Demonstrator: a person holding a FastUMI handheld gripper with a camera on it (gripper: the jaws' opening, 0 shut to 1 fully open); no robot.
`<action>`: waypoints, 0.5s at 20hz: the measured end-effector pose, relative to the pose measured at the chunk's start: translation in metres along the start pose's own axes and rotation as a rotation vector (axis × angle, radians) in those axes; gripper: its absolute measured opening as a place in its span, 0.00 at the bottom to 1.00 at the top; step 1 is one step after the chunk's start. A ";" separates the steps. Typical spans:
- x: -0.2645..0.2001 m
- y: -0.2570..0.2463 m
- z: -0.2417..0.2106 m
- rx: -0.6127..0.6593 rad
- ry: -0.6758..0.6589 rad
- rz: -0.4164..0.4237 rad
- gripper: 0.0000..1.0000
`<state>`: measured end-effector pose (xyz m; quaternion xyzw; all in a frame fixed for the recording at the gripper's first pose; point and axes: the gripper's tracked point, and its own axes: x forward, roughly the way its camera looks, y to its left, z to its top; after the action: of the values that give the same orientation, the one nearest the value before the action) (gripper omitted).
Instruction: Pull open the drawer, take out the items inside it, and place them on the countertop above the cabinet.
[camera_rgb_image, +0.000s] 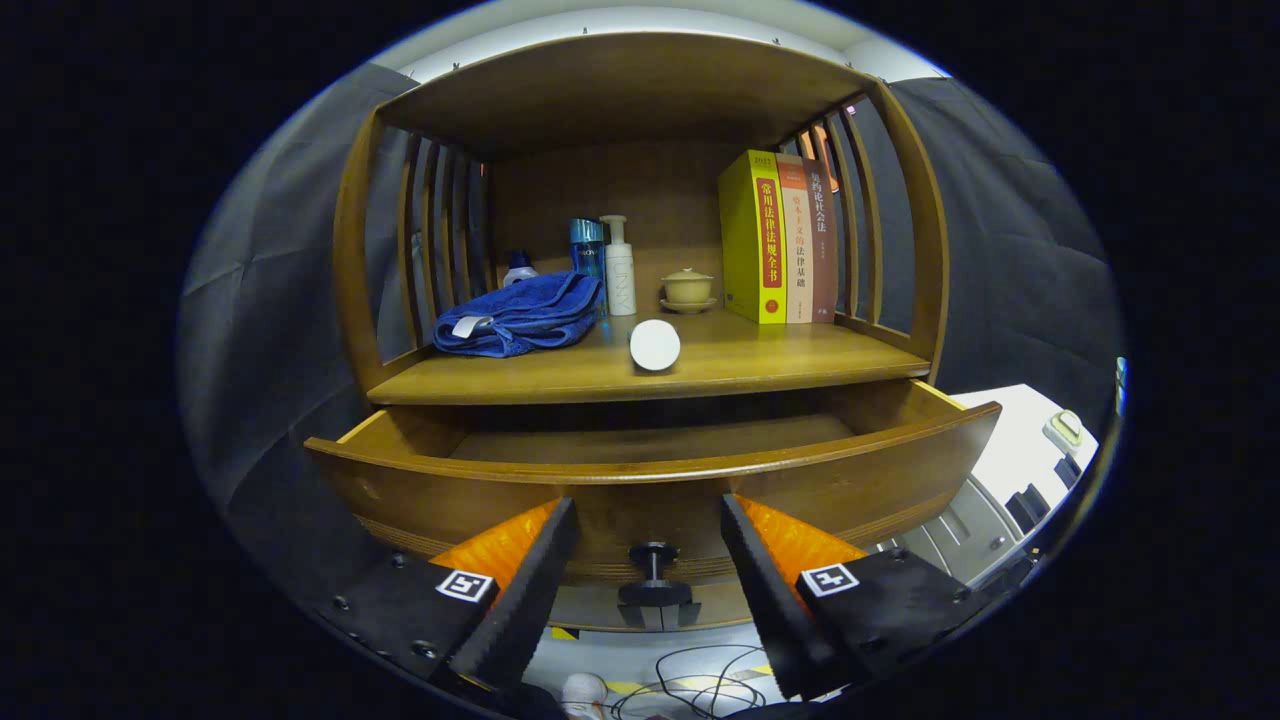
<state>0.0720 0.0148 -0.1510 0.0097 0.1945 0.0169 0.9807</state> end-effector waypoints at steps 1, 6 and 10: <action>0.006 0.000 0.003 0.000 -0.005 0.000 0.96; 0.042 -0.014 -0.008 -0.022 -0.030 -0.004 0.96; 0.061 -0.014 0.000 -0.010 -0.048 -0.005 0.96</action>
<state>0.1286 0.0028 -0.1750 0.0049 0.1709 0.0151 0.9852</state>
